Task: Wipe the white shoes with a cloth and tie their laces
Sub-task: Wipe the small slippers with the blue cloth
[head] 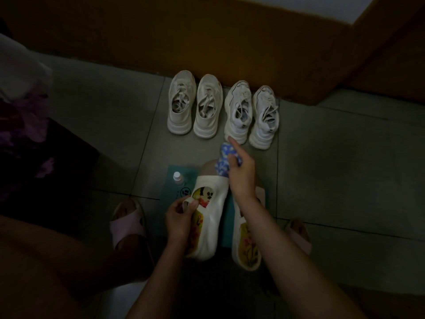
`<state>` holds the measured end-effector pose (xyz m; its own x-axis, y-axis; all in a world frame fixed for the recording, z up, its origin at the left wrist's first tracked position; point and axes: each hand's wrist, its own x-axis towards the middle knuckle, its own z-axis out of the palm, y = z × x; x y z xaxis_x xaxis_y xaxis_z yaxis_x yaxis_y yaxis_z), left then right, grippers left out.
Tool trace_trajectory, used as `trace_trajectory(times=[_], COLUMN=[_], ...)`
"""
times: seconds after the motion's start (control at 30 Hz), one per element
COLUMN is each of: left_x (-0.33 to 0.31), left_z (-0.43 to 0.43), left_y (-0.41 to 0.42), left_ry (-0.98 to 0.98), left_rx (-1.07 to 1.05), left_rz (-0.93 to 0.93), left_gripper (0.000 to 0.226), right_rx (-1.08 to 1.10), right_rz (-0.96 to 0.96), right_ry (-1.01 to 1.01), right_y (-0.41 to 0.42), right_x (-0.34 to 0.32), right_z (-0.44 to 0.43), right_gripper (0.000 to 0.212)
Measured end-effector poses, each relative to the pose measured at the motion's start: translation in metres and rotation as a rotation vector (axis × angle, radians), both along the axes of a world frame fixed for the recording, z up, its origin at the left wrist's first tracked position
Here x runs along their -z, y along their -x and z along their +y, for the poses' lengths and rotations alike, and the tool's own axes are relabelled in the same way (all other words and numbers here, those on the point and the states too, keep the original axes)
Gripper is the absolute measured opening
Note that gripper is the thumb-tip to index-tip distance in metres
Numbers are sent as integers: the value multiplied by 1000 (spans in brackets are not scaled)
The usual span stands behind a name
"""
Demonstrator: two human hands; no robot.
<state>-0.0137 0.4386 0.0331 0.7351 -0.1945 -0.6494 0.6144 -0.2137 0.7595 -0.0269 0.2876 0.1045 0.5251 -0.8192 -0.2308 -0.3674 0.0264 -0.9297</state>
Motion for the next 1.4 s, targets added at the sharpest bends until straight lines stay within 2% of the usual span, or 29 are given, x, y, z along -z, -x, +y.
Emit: trace_trajectory(times=[0.13, 0.2, 0.3, 0.4, 0.5, 0.6, 0.83, 0.93, 1.1, 1.27, 1.4], left_x=[-1, -1, 1, -1, -1, -3, -7, -7, -6, -4, -7], left_z=[-1, -1, 0, -1, 0, 0, -3, -3, -4, -3, -4], left_y=[0, 1, 1, 1, 2, 3, 3, 4, 4, 5, 4], left_ry=[13, 16, 18, 19, 11, -7, -25, -23, -27, -22, -16], left_rx=[-3, -7, -9, -9, -11, 0, 31, 35, 26, 14, 8], left_rz=[-4, -22, -23, -10, 6, 24, -21, -47, -39, -53, -33], left_gripper=[17, 19, 20, 25, 23, 23, 19, 20, 17, 22, 22], right_rx=[-54, -78, -201, -235, -255, -290, -112, -72, -131, 1, -93], right_rz=[319, 373, 302, 176, 174, 222, 264, 278, 316, 182, 192], right_ry=[157, 193, 194, 205, 196, 279, 448, 420, 317, 285, 391], right_y=[1, 9, 21, 19, 10, 6, 30, 47, 73, 48, -5], right_x=[11, 18, 21, 18, 16, 23, 36, 41, 40, 11, 5], right_z=[-7, -9, -7, -7, -4, -2, 31, 51, 83, 50, 7], right_gripper=[33, 31, 37, 42, 35, 37, 35, 35, 32, 29, 27])
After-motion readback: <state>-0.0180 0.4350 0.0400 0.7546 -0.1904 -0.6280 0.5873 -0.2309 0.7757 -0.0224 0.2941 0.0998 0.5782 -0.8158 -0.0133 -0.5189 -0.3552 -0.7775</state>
